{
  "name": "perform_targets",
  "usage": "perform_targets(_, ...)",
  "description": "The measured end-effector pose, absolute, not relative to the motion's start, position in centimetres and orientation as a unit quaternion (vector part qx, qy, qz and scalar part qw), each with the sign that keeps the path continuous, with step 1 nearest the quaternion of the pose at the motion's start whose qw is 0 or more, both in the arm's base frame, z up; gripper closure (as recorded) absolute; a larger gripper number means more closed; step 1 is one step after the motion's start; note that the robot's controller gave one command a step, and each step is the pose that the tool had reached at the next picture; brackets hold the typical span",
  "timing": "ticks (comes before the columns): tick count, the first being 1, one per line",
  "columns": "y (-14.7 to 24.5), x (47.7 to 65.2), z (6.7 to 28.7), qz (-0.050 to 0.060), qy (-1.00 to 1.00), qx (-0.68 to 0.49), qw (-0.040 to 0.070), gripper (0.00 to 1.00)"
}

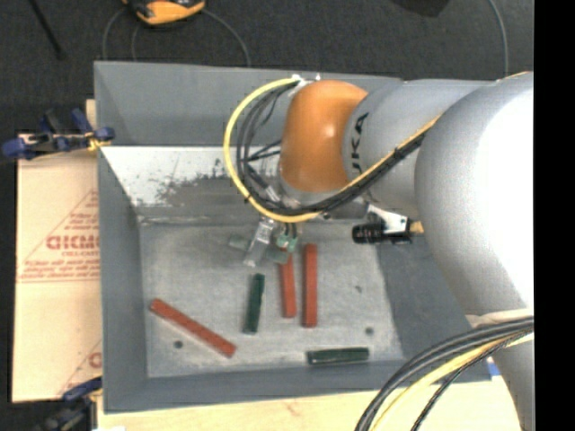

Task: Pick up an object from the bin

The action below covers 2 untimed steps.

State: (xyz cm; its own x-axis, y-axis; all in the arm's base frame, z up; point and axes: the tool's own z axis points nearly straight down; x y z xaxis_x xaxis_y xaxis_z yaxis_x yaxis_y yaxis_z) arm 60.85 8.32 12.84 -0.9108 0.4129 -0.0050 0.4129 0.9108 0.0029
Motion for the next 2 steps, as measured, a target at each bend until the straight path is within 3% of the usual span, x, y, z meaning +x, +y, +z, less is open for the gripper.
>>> perform_targets(2,8.28,60.86,14.33,0.001,0.978,0.211,0.002,1.00)
